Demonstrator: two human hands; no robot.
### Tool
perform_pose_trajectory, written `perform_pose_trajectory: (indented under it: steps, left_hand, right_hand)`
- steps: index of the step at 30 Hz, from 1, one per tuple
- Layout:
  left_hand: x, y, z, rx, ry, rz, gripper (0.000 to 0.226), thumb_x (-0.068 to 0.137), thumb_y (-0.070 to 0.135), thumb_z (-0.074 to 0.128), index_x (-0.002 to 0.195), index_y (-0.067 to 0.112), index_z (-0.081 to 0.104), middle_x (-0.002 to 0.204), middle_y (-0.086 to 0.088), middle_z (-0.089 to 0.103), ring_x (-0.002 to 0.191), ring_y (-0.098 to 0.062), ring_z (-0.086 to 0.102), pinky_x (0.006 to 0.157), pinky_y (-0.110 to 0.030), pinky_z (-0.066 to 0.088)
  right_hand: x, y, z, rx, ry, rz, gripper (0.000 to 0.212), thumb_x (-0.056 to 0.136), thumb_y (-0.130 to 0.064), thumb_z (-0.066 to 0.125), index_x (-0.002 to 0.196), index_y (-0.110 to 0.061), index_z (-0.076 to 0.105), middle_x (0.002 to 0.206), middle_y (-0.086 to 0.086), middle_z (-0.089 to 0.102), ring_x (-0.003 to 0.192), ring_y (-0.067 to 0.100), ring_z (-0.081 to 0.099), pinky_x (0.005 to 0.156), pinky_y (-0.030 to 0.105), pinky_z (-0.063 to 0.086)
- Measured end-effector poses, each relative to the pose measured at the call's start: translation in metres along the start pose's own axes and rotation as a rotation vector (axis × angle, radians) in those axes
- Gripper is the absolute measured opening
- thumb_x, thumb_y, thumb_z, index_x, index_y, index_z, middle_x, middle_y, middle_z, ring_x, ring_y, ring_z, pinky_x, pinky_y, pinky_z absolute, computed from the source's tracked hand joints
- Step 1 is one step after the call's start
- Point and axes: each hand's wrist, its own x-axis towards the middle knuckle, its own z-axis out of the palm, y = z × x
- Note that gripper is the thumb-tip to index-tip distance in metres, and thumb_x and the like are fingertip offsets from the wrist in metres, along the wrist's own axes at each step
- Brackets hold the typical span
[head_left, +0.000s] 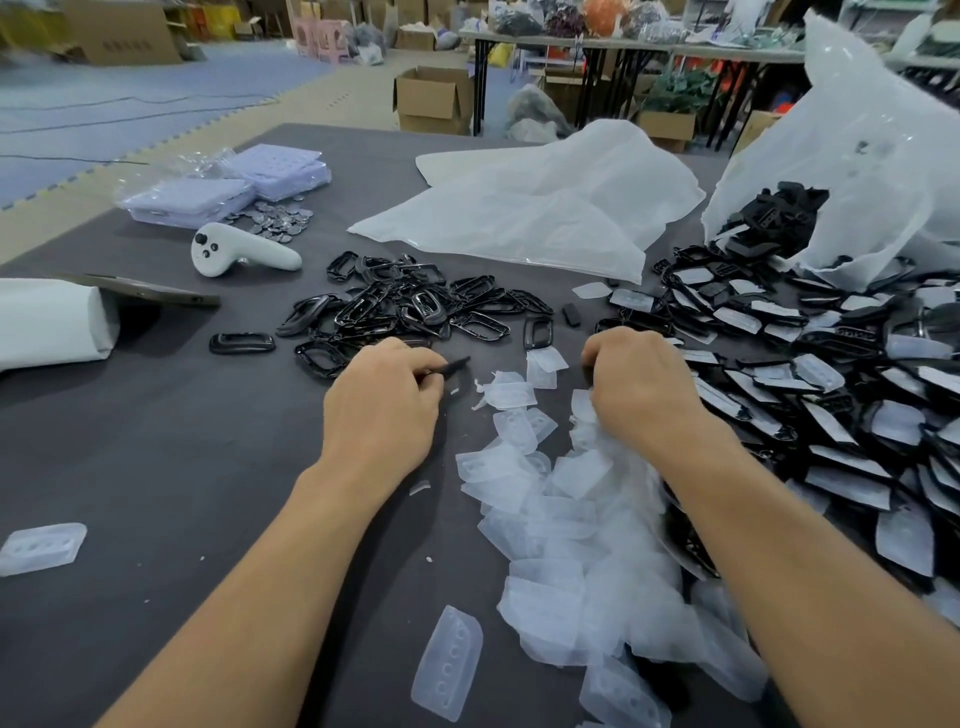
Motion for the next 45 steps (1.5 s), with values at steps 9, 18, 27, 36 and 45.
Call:
perform_pose_trajectory:
  steps: [9,18,27,36,45]
  left_hand:
    - [-0.010,0.017,-0.007,-0.306,0.035,-0.081,0.019,0.088,0.024,0.067,0.077,0.034,0.078,0.065,0.030,0.067,0.061,0.003,0.063,0.057,-0.007,0.043]
    - [-0.025,0.023,-0.013,-0.435,0.027,-0.187,0.014,0.075,0.030,0.086,0.071,0.033,0.074,0.065,0.021,0.069,0.063,0.007,0.062,0.058,-0.004,0.041]
    - [-0.051,0.031,-0.011,-0.585,0.072,-0.205,0.025,0.086,0.018,0.066,0.105,0.032,0.073,0.076,0.016,0.078,0.074,-0.002,0.074,0.081,-0.033,0.061]
    - [-0.049,0.039,-0.004,-0.968,-0.014,-0.313,0.026,0.098,0.002,0.062,0.103,0.025,0.074,0.081,-0.002,0.080,0.079,-0.021,0.079,0.063,-0.033,0.064]
    - [-0.043,0.037,0.001,-0.799,-0.118,-0.364,0.032,0.080,0.020,0.076,0.100,0.023,0.051,0.073,-0.002,0.079,0.068,-0.021,0.078,0.066,-0.037,0.060]
  right_hand:
    - [0.018,-0.011,-0.012,-0.271,-0.102,-0.134,0.022,0.080,0.006,0.054,0.083,-0.014,0.049,0.070,0.003,0.038,0.076,0.031,0.048,0.068,0.034,0.039]
    - [-0.031,-0.021,-0.007,0.408,0.285,-0.227,0.031,0.092,0.002,0.057,0.097,-0.023,0.075,0.091,-0.006,0.070,0.084,0.020,0.065,0.079,0.038,0.055]
    - [-0.088,-0.035,0.008,1.287,0.073,0.099,0.045,0.088,0.007,0.066,0.083,-0.034,0.083,0.072,0.013,0.070,0.066,0.016,0.057,0.064,0.031,0.053]
    - [-0.081,-0.037,0.009,1.466,0.034,0.135,0.038,0.088,0.009,0.067,0.075,-0.023,0.083,0.070,0.001,0.074,0.063,0.010,0.064,0.062,0.018,0.054]
    - [-0.082,-0.033,0.010,1.244,0.126,0.120,0.035,0.092,0.001,0.050,0.080,-0.027,0.068,0.072,0.000,0.072,0.051,0.019,0.061,0.052,0.031,0.048]
